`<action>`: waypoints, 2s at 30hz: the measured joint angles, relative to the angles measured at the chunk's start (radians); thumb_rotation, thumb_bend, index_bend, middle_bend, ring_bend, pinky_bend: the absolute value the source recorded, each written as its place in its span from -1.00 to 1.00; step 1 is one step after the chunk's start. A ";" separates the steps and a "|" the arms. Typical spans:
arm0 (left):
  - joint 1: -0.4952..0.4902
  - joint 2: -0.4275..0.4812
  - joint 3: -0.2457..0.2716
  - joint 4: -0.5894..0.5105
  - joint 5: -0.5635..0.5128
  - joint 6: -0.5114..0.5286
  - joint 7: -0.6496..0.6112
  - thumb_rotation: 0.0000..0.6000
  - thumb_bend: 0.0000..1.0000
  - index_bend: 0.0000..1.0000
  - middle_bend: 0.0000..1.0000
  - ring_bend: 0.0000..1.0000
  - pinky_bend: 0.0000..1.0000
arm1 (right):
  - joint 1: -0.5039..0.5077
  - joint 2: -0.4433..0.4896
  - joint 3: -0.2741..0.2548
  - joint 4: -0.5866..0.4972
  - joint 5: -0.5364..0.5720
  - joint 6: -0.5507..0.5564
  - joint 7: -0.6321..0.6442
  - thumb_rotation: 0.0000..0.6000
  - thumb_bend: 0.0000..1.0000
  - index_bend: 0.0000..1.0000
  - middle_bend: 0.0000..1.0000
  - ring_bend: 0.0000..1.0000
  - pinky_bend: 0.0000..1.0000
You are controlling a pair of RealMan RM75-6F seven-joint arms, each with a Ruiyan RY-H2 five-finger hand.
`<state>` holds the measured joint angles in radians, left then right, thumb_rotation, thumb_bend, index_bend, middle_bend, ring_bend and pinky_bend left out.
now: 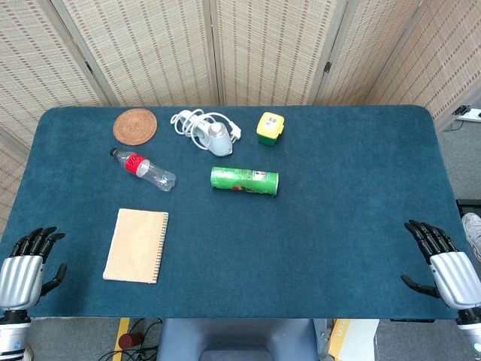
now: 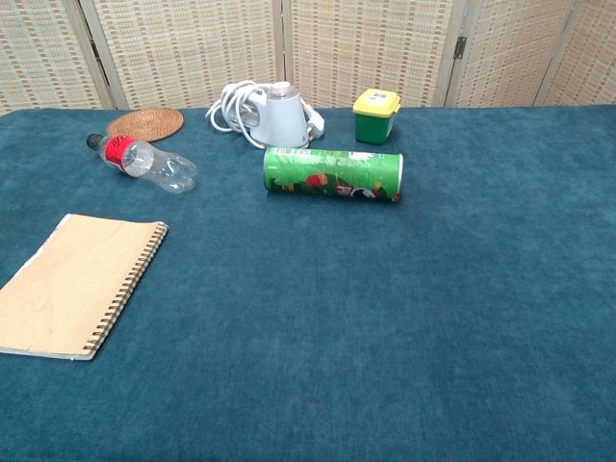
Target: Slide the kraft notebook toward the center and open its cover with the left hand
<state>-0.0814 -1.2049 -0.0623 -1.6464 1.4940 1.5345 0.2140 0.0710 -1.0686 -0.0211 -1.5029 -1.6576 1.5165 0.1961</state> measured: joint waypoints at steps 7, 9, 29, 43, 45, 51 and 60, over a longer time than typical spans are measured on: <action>-0.003 -0.002 0.002 0.004 -0.002 -0.008 0.001 1.00 -0.24 -0.45 -0.59 -0.69 -0.56 | -0.002 -0.002 -0.001 -0.001 -0.001 0.004 -0.004 1.00 -0.59 -1.00 -0.79 -0.85 -0.77; -0.002 -0.002 0.003 0.005 -0.002 -0.008 -0.002 1.00 -0.24 -0.45 -0.59 -0.69 -0.56 | -0.003 -0.003 -0.002 0.000 -0.002 0.006 -0.004 1.00 -0.59 -1.00 -0.79 -0.85 -0.77; -0.054 -0.031 -0.008 0.175 0.035 -0.046 -0.123 1.00 -0.24 -0.40 -0.59 -0.69 -0.56 | -0.002 0.014 0.001 -0.027 -0.008 0.020 -0.026 1.00 -0.59 -1.00 -0.79 -0.85 -0.77; -0.234 -0.161 0.029 0.638 0.197 -0.145 -0.546 1.00 -0.24 -0.34 -0.59 -0.69 -0.56 | -0.030 0.059 -0.002 -0.088 -0.035 0.081 -0.049 1.00 -0.59 -1.00 -0.79 -0.85 -0.77; -0.258 -0.196 0.039 0.721 0.214 -0.152 -0.597 1.00 -0.25 -0.35 -0.59 -0.69 -0.56 | -0.037 0.063 -0.003 -0.095 -0.035 0.089 -0.053 1.00 -0.59 -1.00 -0.79 -0.85 -0.77; -0.307 -0.301 0.063 0.947 0.244 -0.156 -0.683 1.00 -0.55 -0.40 -0.59 -0.69 -0.56 | -0.049 0.066 -0.006 -0.106 -0.031 0.097 -0.059 1.00 -0.59 -1.00 -0.79 -0.85 -0.77; -0.332 -0.429 0.098 1.226 0.249 -0.149 -0.745 1.00 -0.78 -0.51 -0.59 -0.69 -0.56 | -0.049 0.073 -0.004 -0.130 -0.035 0.091 -0.086 1.00 -0.59 -1.00 -0.79 -0.85 -0.77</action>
<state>-0.4129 -1.6337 0.0353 -0.4205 1.7431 1.3858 -0.5314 0.0216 -0.9956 -0.0253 -1.6326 -1.6927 1.6073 0.1099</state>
